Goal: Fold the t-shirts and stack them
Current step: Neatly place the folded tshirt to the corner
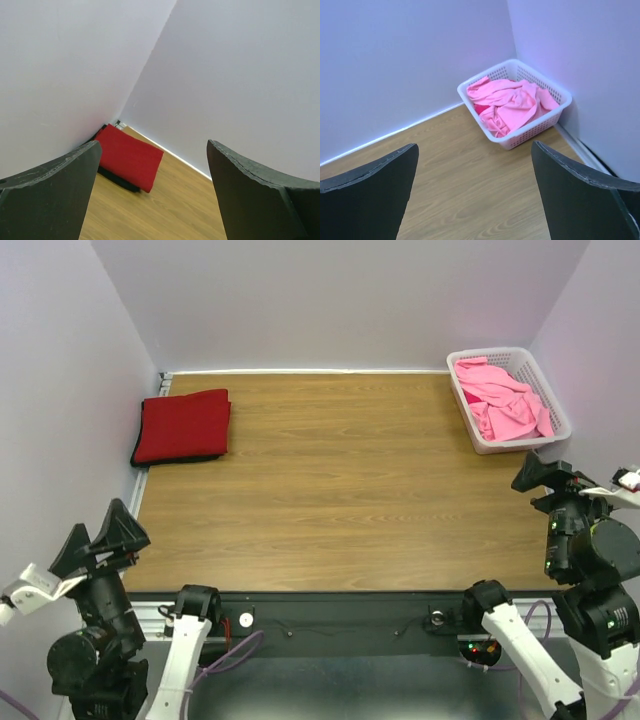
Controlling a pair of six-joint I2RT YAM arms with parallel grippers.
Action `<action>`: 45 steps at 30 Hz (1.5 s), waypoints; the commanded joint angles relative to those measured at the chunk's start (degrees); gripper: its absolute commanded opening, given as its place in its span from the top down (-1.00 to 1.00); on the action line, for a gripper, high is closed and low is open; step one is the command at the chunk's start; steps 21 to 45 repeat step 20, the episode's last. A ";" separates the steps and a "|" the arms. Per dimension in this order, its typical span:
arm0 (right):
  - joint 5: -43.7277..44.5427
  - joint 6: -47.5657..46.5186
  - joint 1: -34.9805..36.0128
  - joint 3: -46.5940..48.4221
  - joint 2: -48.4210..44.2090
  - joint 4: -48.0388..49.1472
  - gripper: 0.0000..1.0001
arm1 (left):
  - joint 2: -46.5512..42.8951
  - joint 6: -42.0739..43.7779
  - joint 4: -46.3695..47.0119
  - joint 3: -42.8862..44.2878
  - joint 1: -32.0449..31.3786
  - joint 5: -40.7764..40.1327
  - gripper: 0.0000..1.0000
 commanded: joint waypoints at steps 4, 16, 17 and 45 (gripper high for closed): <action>-1.25 -8.27 0.04 0.90 -0.22 4.81 -1.00 | -7.83 -4.79 2.27 -6.11 -0.07 -6.64 -0.97; -3.53 -9.95 0.04 0.64 -2.16 4.81 -1.00 | -5.37 -5.85 0.52 -2.78 -0.25 -7.00 -0.97; -4.23 -9.51 0.04 0.64 -2.07 4.81 -1.00 | -5.37 -6.02 0.43 -2.43 -0.33 -6.82 -0.97; -5.64 -9.51 0.04 0.55 -2.33 4.90 -1.00 | -3.61 -6.46 -0.63 -1.46 -0.25 -6.03 -0.97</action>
